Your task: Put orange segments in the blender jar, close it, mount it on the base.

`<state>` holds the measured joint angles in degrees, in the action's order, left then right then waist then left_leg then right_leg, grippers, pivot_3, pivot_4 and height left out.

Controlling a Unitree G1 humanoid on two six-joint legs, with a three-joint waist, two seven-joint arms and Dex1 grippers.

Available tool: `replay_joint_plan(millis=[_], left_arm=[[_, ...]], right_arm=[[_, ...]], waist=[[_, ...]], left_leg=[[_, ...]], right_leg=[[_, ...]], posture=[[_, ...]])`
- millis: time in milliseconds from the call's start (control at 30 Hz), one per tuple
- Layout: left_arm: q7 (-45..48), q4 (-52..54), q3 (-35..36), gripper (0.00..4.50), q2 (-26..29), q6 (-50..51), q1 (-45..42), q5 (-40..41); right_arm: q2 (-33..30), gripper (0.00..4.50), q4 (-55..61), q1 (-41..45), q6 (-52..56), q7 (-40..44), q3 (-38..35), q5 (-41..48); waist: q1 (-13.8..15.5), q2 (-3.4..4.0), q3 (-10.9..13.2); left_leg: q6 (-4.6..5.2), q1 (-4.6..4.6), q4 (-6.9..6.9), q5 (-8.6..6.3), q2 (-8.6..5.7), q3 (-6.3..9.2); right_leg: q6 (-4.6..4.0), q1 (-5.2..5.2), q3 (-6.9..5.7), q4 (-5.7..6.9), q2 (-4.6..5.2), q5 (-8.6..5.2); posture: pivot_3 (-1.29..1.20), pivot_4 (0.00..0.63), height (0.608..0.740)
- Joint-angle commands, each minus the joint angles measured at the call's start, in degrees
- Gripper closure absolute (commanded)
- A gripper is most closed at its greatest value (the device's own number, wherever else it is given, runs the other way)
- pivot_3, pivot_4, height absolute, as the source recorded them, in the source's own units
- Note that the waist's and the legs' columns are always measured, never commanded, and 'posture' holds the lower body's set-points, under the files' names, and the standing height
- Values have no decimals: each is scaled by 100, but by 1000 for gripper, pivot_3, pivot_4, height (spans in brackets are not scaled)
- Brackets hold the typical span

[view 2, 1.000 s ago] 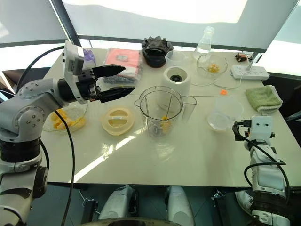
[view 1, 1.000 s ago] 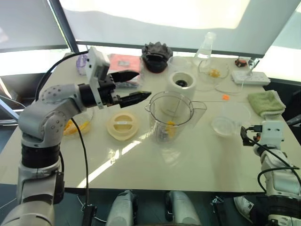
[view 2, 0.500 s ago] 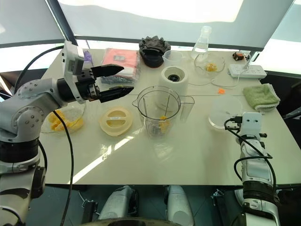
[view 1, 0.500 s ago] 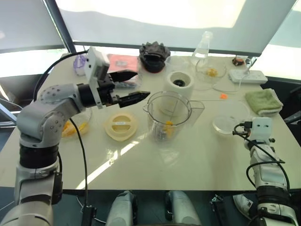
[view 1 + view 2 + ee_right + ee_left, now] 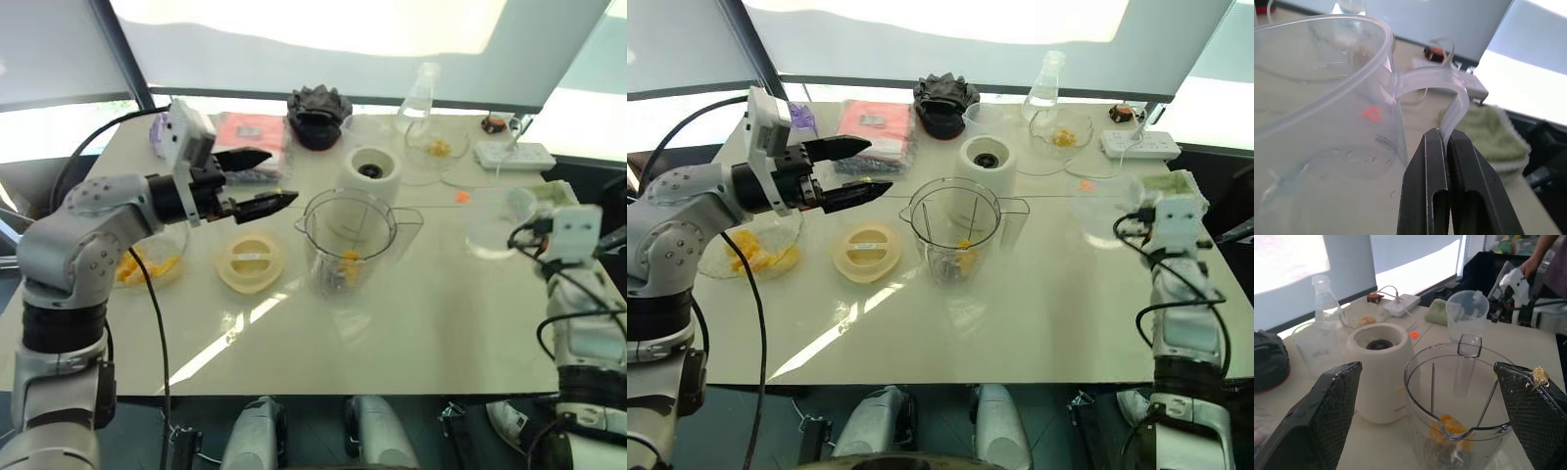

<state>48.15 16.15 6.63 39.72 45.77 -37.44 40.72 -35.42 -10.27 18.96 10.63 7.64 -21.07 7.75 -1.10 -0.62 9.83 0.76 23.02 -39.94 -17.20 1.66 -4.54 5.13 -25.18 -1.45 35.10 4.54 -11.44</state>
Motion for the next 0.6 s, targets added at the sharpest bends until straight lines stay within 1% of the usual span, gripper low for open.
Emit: replay_joint_plan(millis=[33,100,233,400,600], left_arm=[[54,45,198,0,129,-71,51,57],[57,31,198,0,156,-64,82,53],[75,67,220,0,230,-38,151,65],[147,168,361,0,472,48,232,159],[200,289,443,0,675,82,356,274]], right_arm=[[-301,4484,651,533,249,250,-84,202],[-435,4484,976,1043,567,524,75,391],[-553,4484,1460,1599,1000,1002,384,604],[-624,4484,1895,1986,1267,1494,810,640],[-676,4484,2211,2135,1312,1886,1193,521]], waist=[[3,0,1],[4,3,5],[22,8,9],[40,7,10],[48,6,11]], left_leg=[[0,0,2,0,1,1],[0,0,7,0,2,2],[0,5,7,0,3,0],[0,17,8,0,5,2],[0,26,7,0,1,2]], right_leg=[[0,-1,-1,0,-3,0],[0,-4,-3,0,-4,0],[0,-10,-1,0,-4,0],[1,-17,-9,-4,0,-1],[1,-19,-10,-12,9,-1]], posture=[[0,150,740],[0,150,740],[0,150,740],[0,150,740],[0,150,740]])
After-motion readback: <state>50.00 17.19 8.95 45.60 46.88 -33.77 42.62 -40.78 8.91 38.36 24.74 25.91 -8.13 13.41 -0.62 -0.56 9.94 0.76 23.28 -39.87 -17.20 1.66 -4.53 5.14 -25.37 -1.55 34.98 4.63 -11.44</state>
